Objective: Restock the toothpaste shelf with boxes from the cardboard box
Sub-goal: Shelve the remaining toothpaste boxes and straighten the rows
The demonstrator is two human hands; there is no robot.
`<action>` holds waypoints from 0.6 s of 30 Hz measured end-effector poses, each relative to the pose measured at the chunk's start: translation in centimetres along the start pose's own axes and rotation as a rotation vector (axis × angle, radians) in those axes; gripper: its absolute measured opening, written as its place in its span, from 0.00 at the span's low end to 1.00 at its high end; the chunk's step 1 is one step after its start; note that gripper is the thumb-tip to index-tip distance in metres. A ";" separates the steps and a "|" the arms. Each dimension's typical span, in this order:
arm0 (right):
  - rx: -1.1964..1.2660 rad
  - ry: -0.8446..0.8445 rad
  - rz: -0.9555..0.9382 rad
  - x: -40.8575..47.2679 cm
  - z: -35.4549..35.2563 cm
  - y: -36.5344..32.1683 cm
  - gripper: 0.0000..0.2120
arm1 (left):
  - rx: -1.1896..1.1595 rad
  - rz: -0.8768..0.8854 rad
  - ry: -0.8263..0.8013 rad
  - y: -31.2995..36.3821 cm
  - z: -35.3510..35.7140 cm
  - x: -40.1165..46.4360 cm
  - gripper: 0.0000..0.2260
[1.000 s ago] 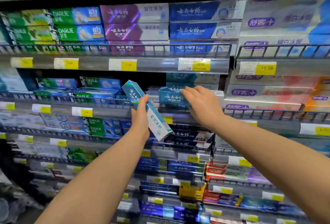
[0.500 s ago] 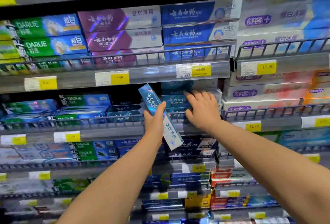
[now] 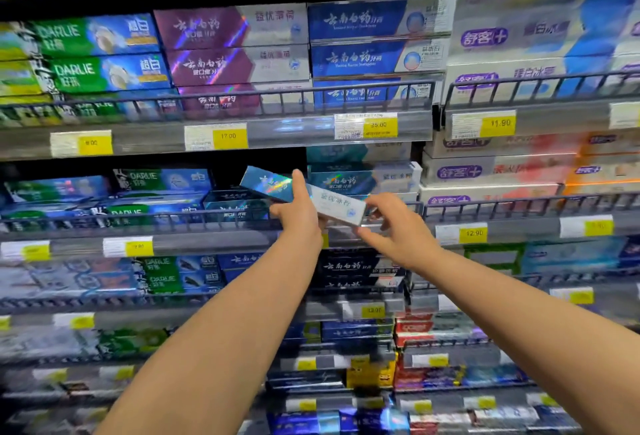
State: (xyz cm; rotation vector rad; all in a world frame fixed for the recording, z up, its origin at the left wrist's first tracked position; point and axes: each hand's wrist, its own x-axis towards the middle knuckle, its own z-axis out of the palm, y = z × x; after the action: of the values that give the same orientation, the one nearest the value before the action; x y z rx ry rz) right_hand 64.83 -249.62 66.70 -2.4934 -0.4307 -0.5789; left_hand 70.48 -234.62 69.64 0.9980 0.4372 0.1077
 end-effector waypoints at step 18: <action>0.786 0.695 0.511 3.4 -2.8 1.7 0.12 | 0.670 0.503 -0.323 0.4 -1.6 -0.6 0.28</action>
State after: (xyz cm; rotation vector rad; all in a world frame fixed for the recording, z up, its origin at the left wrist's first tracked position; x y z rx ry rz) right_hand 67.55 -251.96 69.70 -1.4412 0.2218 -0.8067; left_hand 69.32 -233.32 69.44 1.7419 -0.1023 0.2566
